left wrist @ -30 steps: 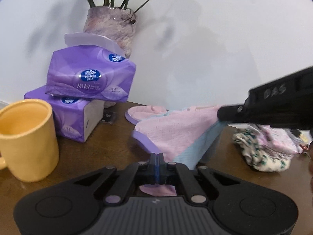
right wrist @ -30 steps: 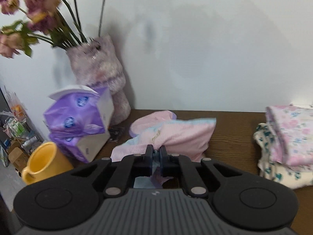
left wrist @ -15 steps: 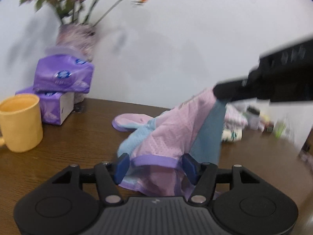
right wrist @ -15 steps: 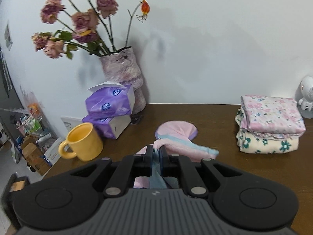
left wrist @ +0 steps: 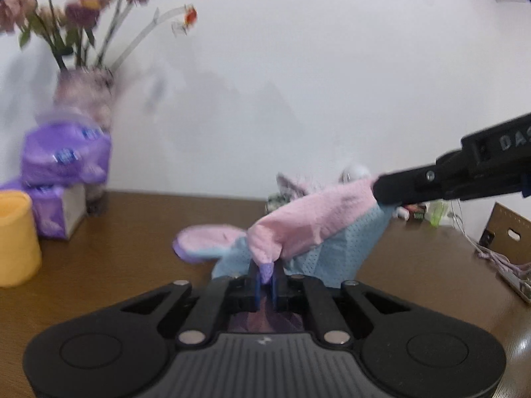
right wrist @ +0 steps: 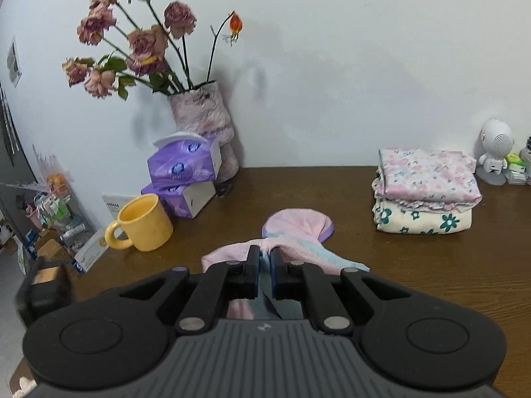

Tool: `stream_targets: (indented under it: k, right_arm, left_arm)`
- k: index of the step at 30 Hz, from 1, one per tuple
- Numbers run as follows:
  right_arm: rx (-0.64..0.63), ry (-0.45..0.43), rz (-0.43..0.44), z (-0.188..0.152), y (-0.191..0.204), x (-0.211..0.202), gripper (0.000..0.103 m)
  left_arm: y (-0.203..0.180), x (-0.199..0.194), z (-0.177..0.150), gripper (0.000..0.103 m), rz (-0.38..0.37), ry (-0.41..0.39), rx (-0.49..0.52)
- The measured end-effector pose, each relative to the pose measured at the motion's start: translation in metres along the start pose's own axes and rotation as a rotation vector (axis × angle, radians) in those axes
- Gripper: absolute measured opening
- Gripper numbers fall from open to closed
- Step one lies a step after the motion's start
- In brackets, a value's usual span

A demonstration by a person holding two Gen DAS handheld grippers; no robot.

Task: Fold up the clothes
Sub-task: 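Grasp the garment edge with the right tool while the left tool grasps another edge, then lift and pull the garment toward open table space with both tools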

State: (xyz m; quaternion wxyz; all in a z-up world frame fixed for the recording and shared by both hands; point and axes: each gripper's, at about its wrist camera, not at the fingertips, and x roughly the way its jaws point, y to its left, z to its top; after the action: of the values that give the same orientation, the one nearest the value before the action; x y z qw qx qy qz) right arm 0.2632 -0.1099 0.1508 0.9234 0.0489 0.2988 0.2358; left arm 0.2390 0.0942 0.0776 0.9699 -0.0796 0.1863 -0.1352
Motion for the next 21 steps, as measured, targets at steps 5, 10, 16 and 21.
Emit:
stream_targets:
  k: [5,10,16,21]
  right_arm:
    - [0.026,-0.044,-0.004,0.026,0.011,-0.016,0.006]
    - [0.048,-0.166,0.056,0.054,0.027,-0.068,0.006]
    - [0.062,-0.162,0.089,0.018,0.006,-0.123,0.006]
    - [0.151,-0.040,0.020,-0.058,-0.047,-0.130,0.006]
  left_arm:
    - [0.001,-0.039,0.070,0.005,0.082,-0.120,-0.006]
    - [-0.049,-0.100,0.140,0.005,0.116,-0.195,0.175]
    - [-0.115,-0.125,0.115,0.006,0.063,-0.048,0.366]
    - [-0.164,-0.083,0.034,0.005,-0.063,0.218,0.462]
